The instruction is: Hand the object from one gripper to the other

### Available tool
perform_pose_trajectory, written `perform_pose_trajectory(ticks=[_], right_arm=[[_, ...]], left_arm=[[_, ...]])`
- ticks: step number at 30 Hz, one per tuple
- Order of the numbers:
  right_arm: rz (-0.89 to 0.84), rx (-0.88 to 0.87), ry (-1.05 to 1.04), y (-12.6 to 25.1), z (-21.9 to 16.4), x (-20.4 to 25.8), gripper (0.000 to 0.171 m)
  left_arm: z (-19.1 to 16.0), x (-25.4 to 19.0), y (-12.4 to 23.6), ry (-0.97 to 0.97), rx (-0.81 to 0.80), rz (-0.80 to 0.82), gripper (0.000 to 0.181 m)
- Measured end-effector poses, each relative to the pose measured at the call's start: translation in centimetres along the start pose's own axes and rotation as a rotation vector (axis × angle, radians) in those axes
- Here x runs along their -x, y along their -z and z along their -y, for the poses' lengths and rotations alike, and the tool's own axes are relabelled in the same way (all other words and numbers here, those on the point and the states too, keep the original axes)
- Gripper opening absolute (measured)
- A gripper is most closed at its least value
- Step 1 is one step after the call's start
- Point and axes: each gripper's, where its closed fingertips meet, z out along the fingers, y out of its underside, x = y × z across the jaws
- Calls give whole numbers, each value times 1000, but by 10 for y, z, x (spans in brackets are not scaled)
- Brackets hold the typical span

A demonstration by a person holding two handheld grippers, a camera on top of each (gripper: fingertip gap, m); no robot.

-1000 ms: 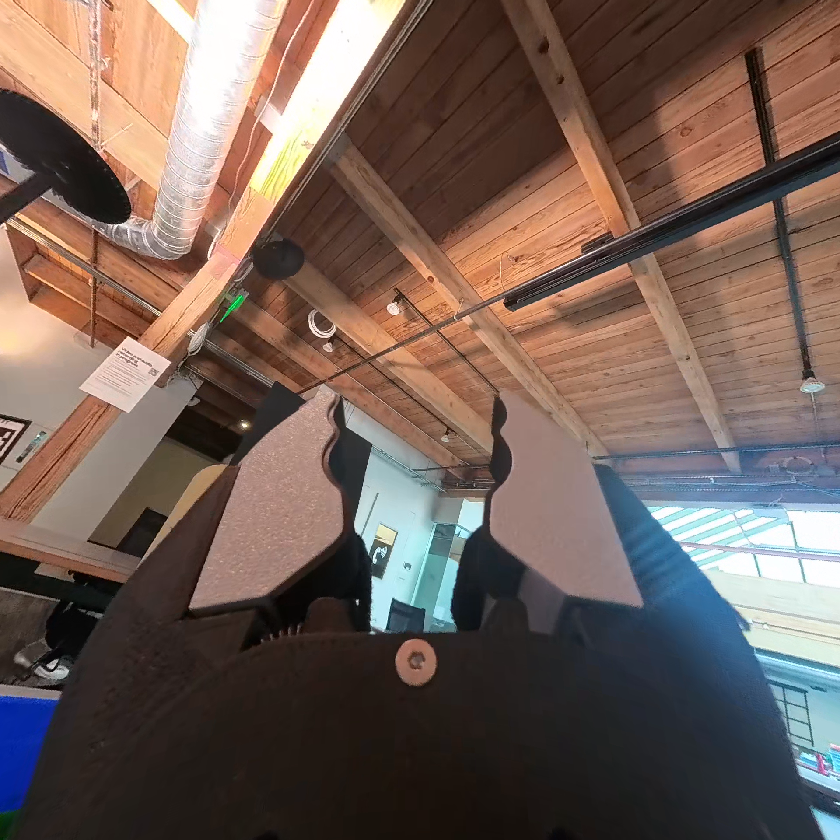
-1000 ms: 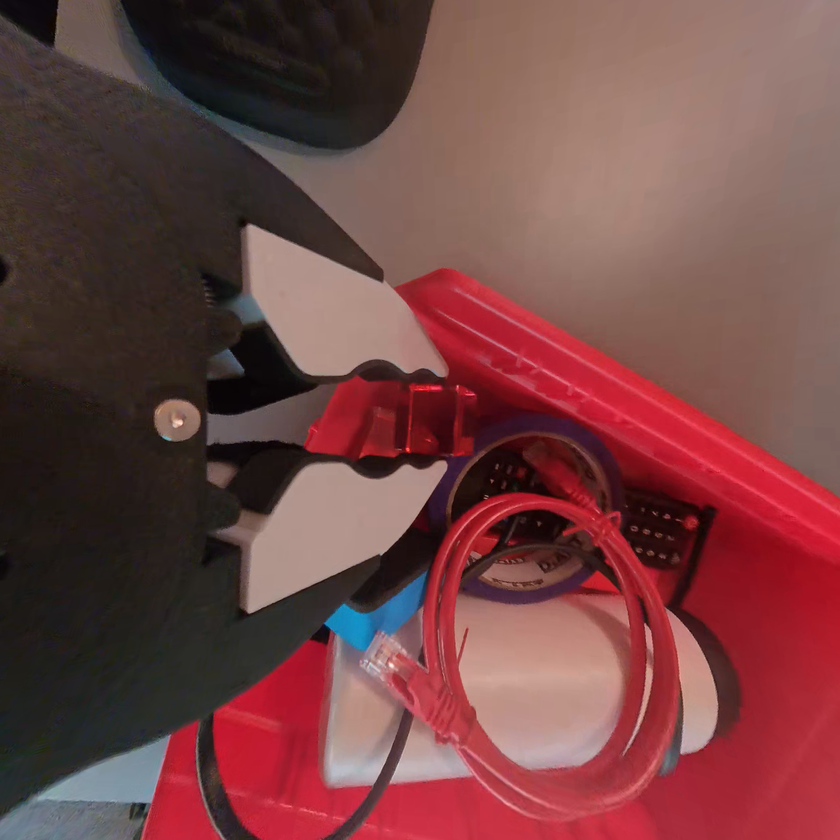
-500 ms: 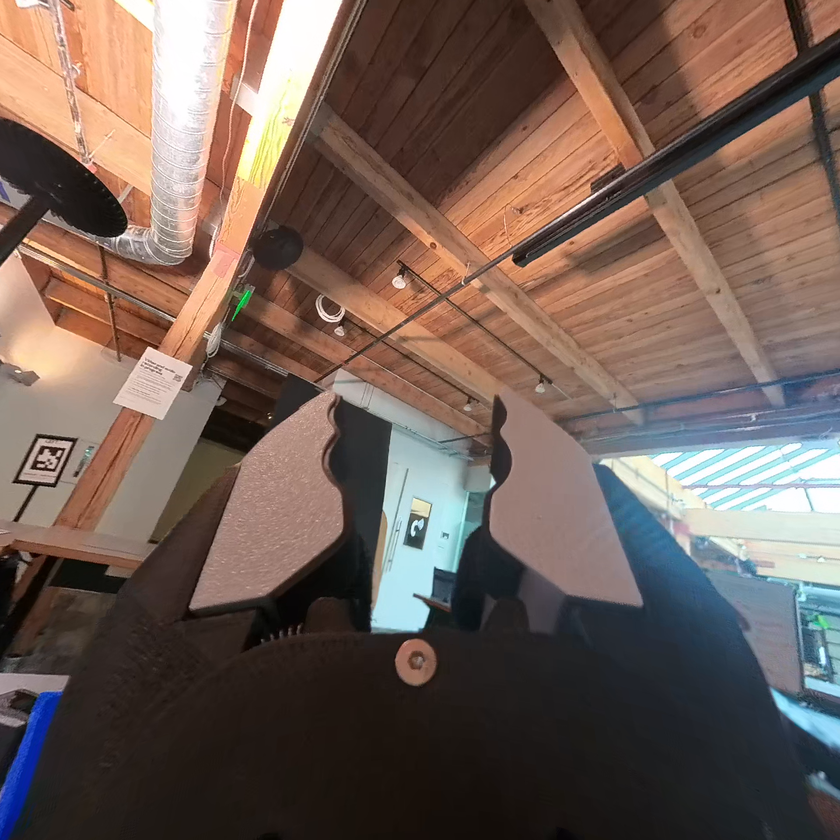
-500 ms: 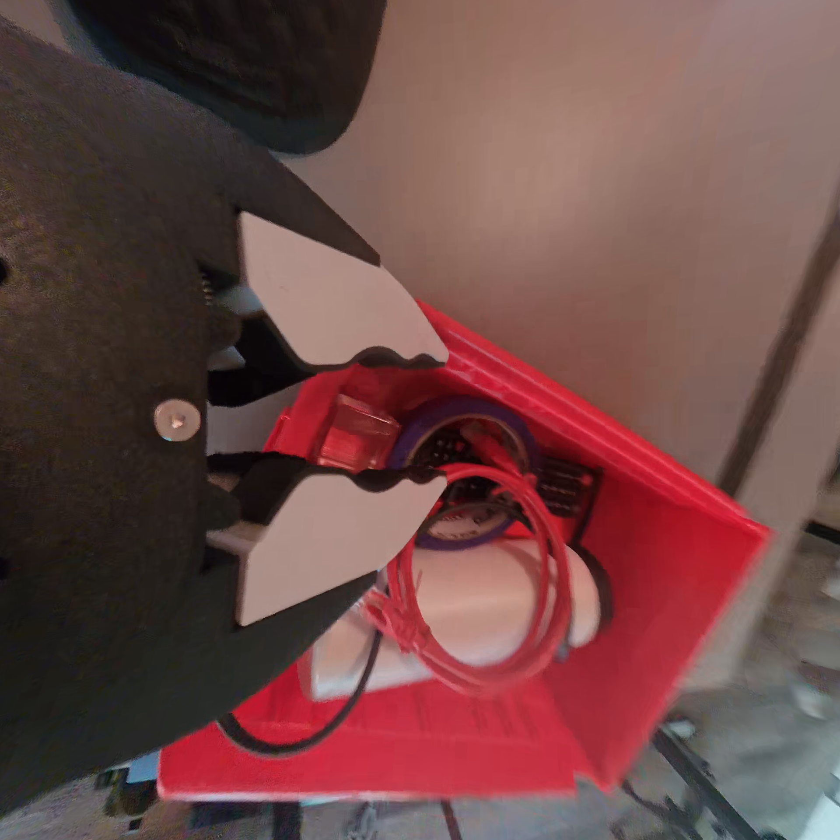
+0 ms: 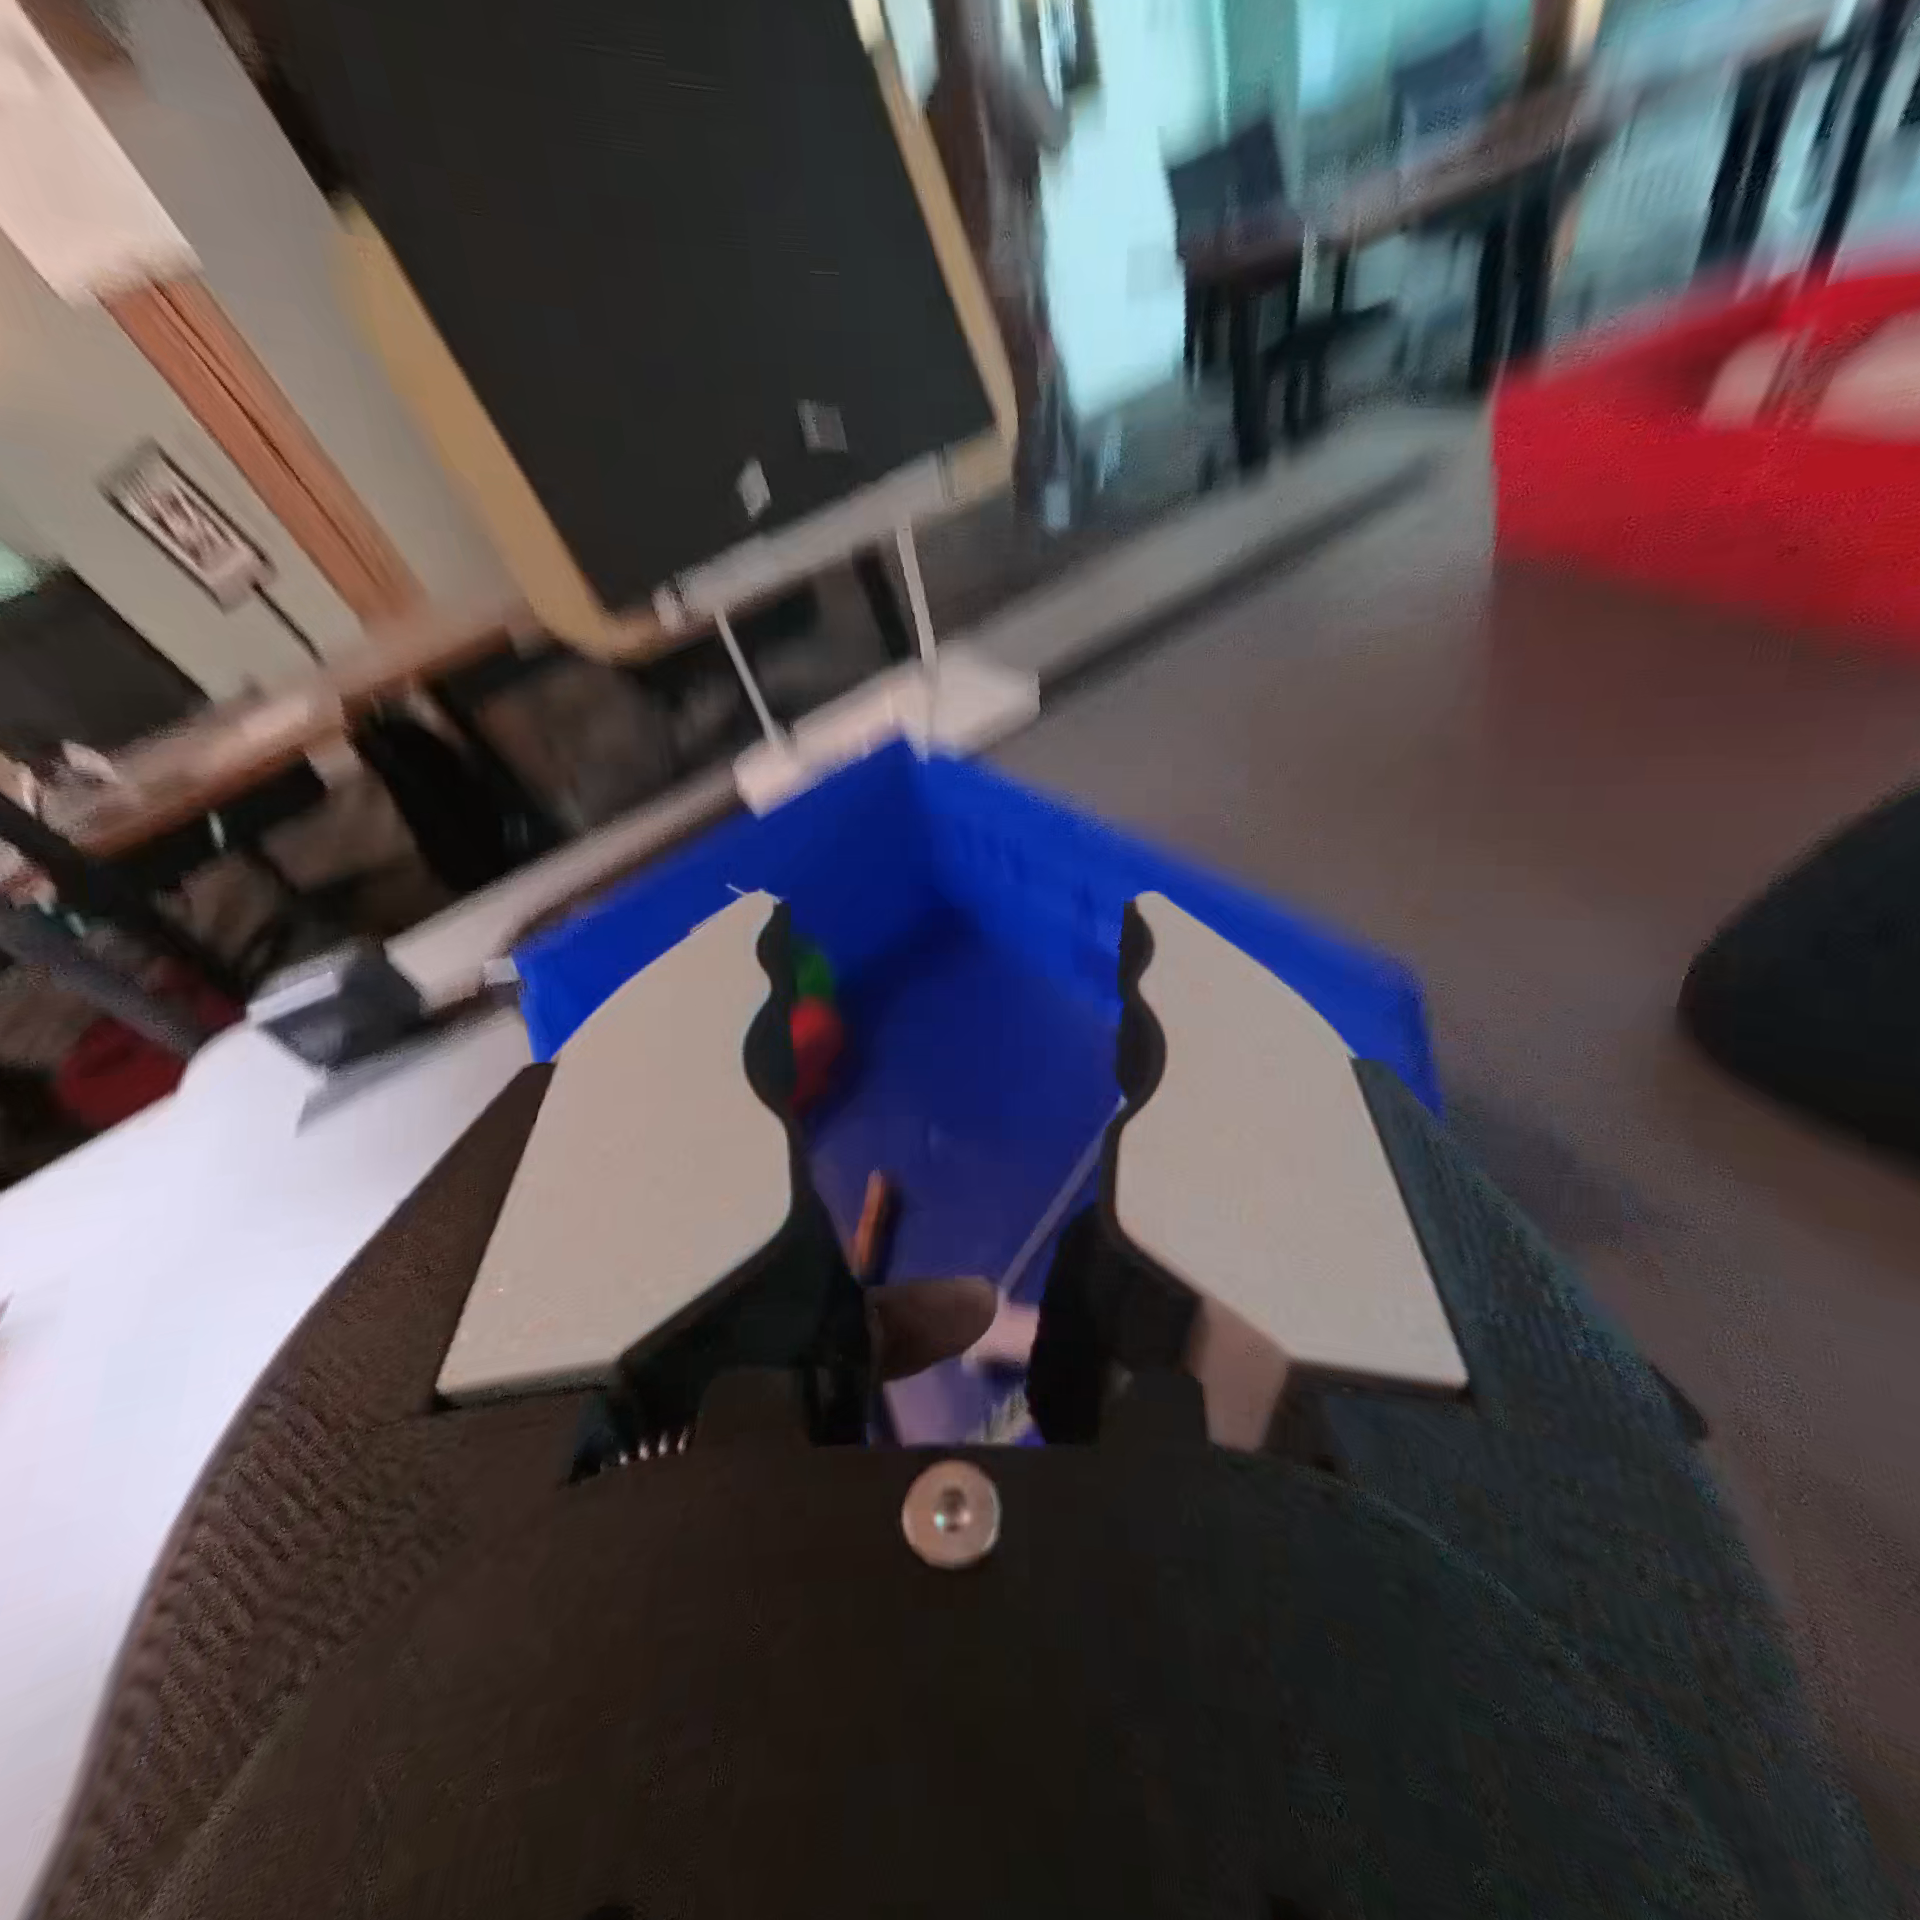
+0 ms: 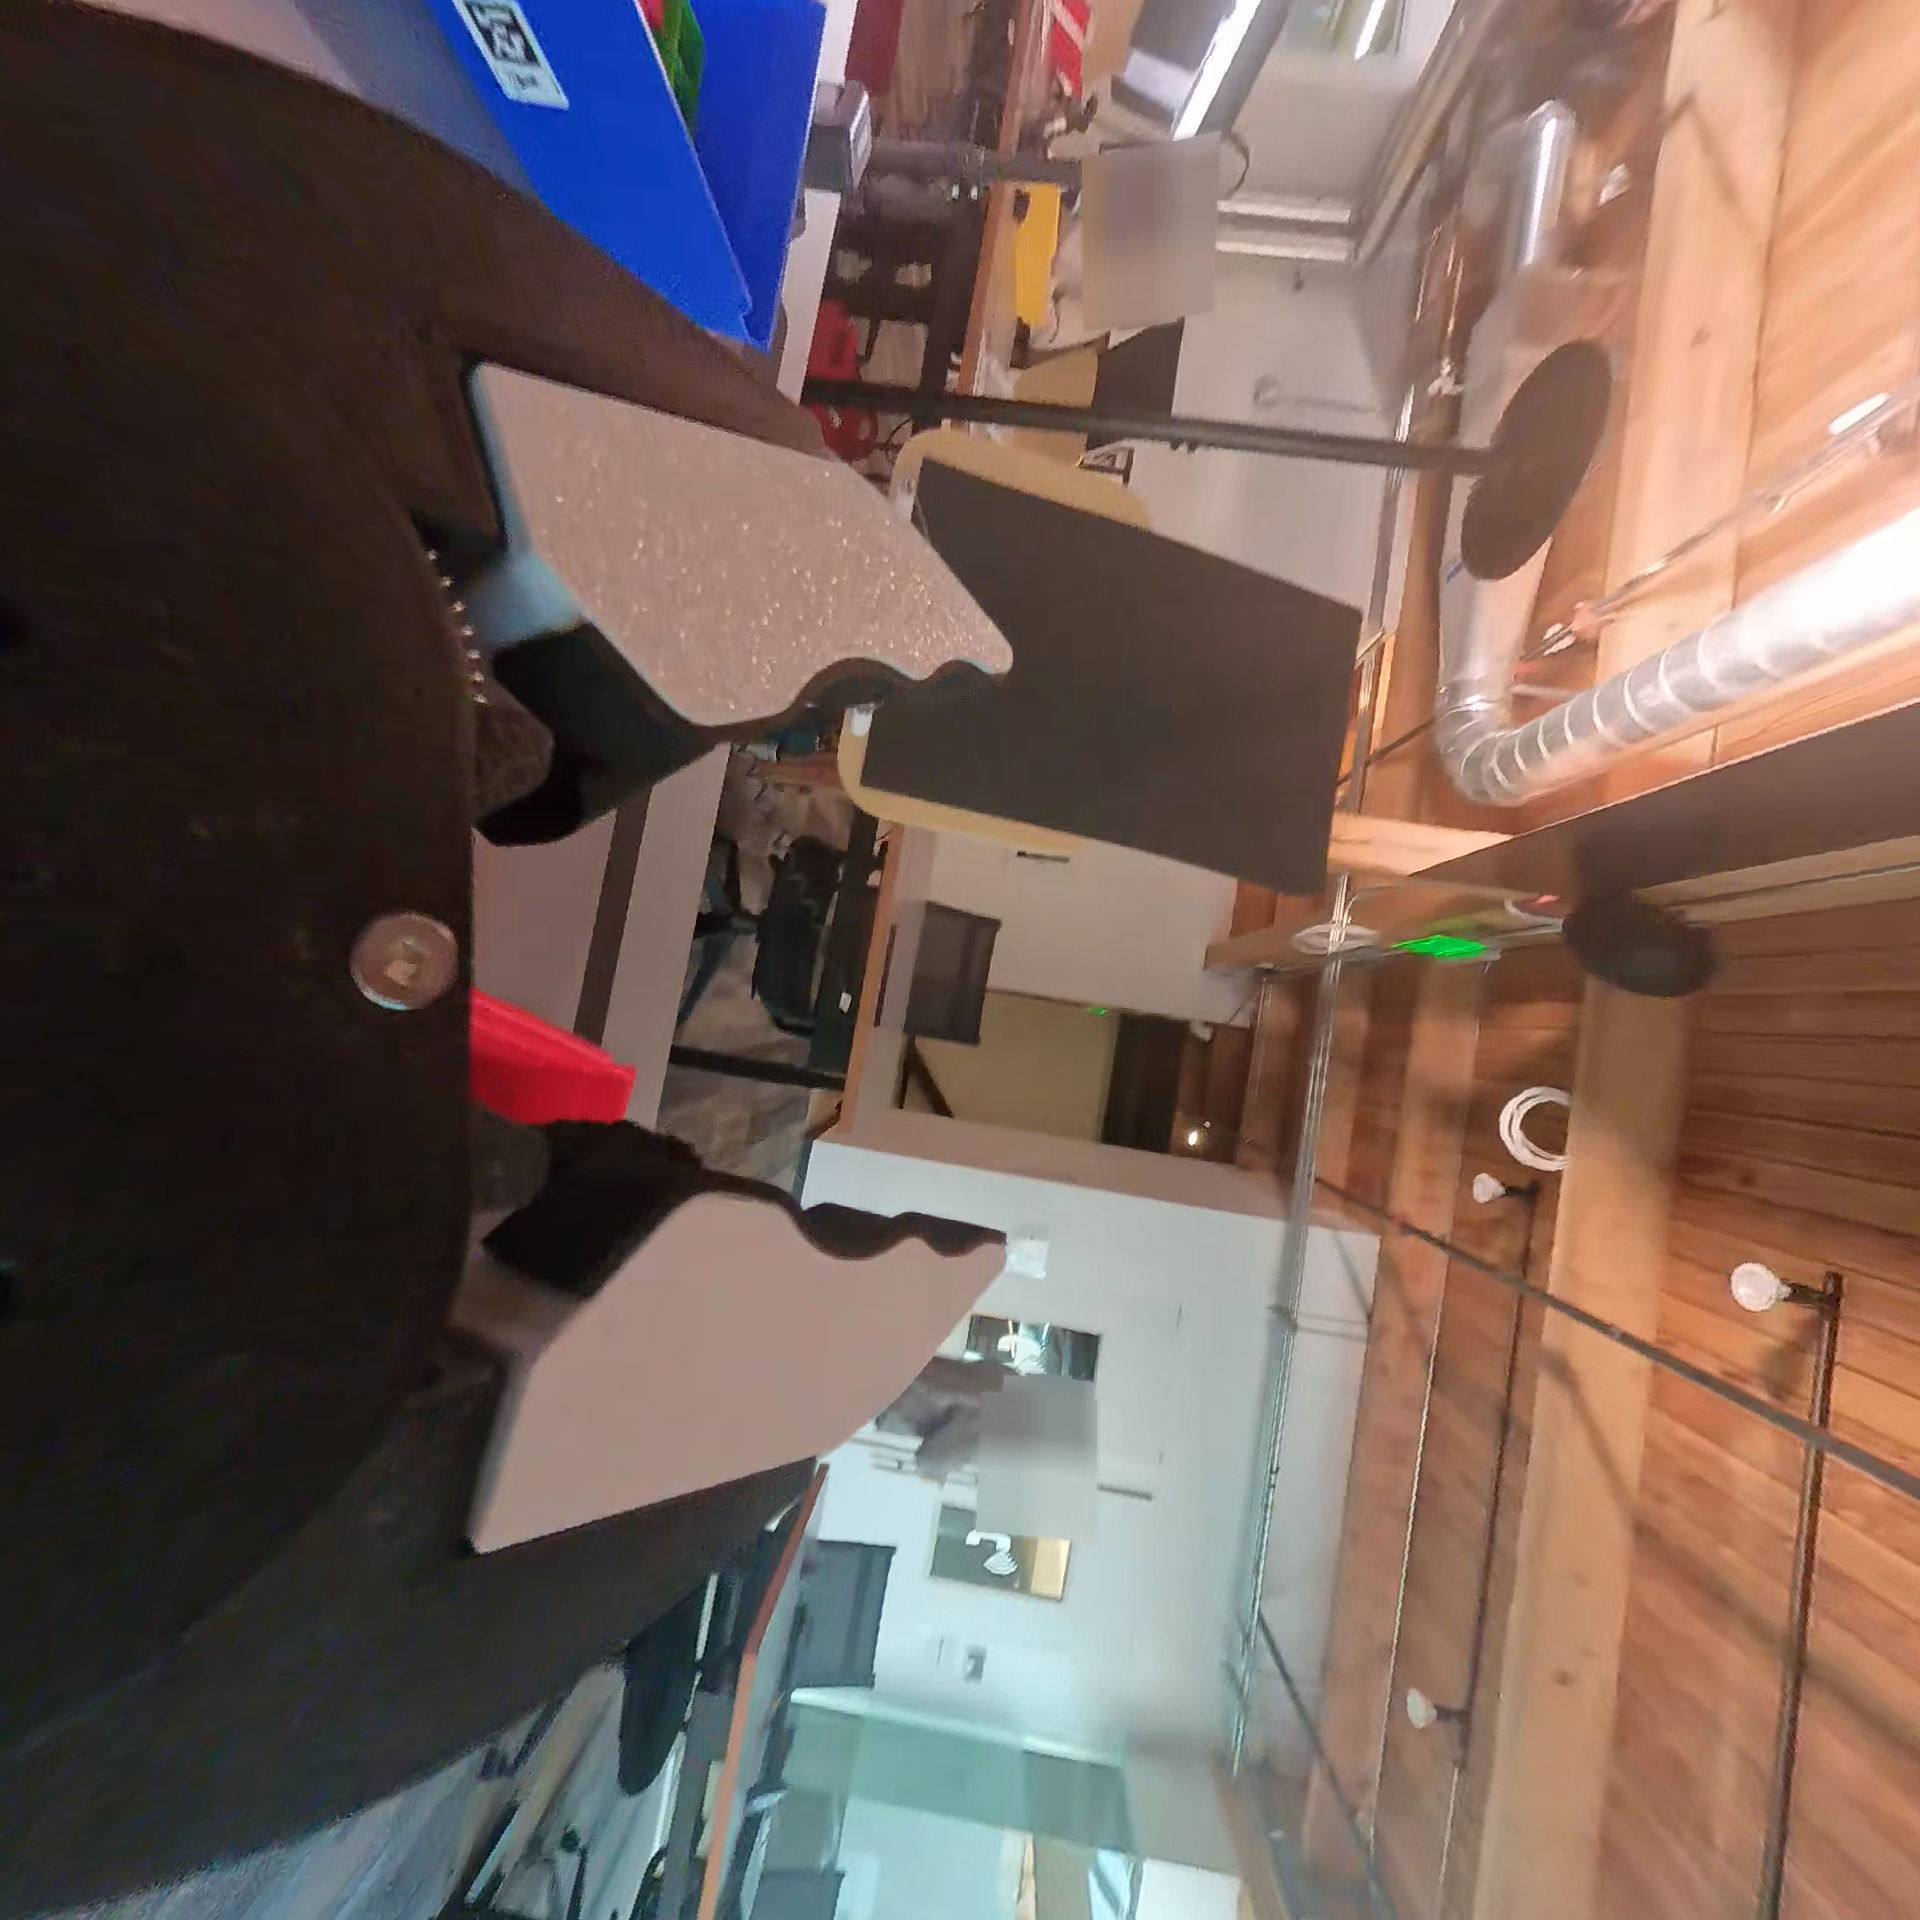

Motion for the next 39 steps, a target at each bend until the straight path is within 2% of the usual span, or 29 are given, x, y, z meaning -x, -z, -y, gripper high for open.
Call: perform_pose_trajectory(ticks=[4, 7, 12, 17, 25, 28, 33, 36, 39], right_arm=[[64, 9, -10, 2, 4, 14, 93], [113, 23, -17, 3, 5, 24, 92], [150, 24, -5, 5, 8, 33, 91], [166, 17, -27, 7, 11, 34, 88], [179, 23, -18, 7, 11, 36, 87], [184, 25, -8, 8, 11, 38, 86], [193, 27, -2, 9, 11, 39, 85], [196, 29, -4, 8, 10, 41, 85], [214, 34, -4, 8, 10, 47, 85]], left_arm=[[-72, -23, -23, -25, 433, -129, 59], [-108, -37, -29, -58, 645, -242, 55], [-126, -34, -43, -64, 768, -260, 42], [-146, -25, -42, -59, 943, -303, 39], [-173, -13, -31, -24, 1174, -276, 31], [-176, -15, -28, -4, 1198, -289, 18], [-173, -7, -31, -39, 1173, -227, 16], [-155, 0, -38, -48, 1055, -165, 14], [-124, 2, -45, -43, 866, -127, 14]])
